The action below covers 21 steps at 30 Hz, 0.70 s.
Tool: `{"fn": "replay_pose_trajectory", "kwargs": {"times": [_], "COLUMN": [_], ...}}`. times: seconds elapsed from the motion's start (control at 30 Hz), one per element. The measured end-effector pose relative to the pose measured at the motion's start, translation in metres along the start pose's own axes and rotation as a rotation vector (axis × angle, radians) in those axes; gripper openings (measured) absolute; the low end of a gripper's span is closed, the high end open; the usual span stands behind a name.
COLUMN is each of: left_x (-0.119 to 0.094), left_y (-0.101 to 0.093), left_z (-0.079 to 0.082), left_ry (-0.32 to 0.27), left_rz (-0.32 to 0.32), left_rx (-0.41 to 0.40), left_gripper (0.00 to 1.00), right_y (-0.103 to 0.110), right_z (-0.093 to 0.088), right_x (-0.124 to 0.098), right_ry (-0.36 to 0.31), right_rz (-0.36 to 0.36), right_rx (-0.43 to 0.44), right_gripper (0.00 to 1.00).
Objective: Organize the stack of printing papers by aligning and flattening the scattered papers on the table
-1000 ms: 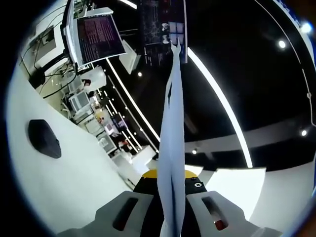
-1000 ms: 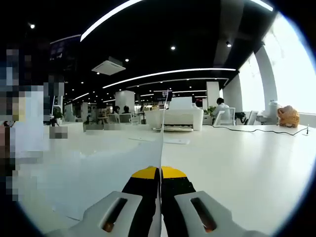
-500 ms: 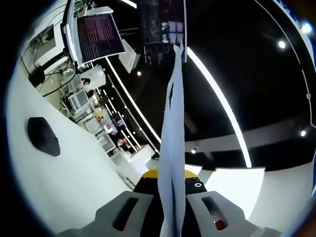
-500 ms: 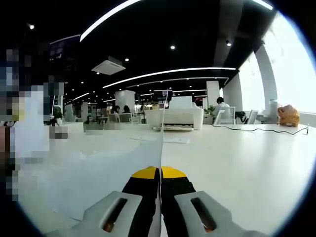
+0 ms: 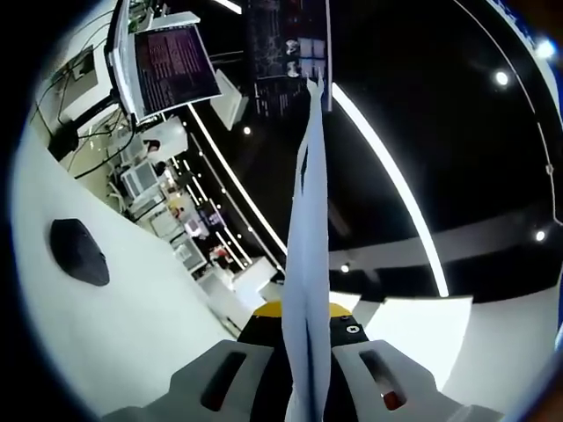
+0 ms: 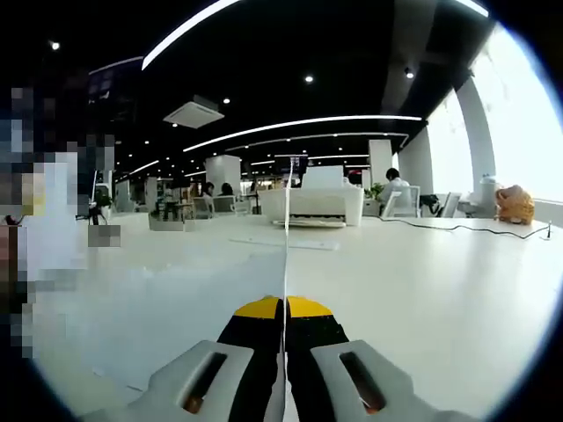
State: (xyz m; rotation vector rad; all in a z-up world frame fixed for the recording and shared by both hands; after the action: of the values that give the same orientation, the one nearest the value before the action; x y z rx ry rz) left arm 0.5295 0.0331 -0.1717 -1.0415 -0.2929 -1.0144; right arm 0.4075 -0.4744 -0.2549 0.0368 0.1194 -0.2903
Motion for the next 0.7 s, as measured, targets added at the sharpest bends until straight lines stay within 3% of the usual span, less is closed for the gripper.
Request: {"fn": "replay_pose_trajectory", "kwargs": {"times": [0.7], "left_x": [-0.0033], "left_y": [0.0001], "left_z": [-0.0029], "left_ry": [-0.013], "left_rz": [0.001], "left_rx": [-0.007], "left_gripper": [0.06], "right_y": [0.0030], "right_z": [0.0001], "right_x": [-0.0021], "right_ry": [-0.002], "right_rz": [0.009], "right_rx": [0.018], "right_gripper": [0.00]}}
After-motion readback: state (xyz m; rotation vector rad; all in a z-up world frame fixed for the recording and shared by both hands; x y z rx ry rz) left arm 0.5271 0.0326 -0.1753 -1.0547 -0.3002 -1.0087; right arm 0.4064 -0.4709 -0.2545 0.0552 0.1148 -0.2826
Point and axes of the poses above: the point that each gripper's makers call its tool centre point, and the gripper's own axes: x roughly forward along the fingers, y roughly to its left, z roughly out of its top, the point moved 5 cm from there along -x, roughly backward along the fingers, and after that the axes turned 8 degrees about -z, right-handed, at the moved point
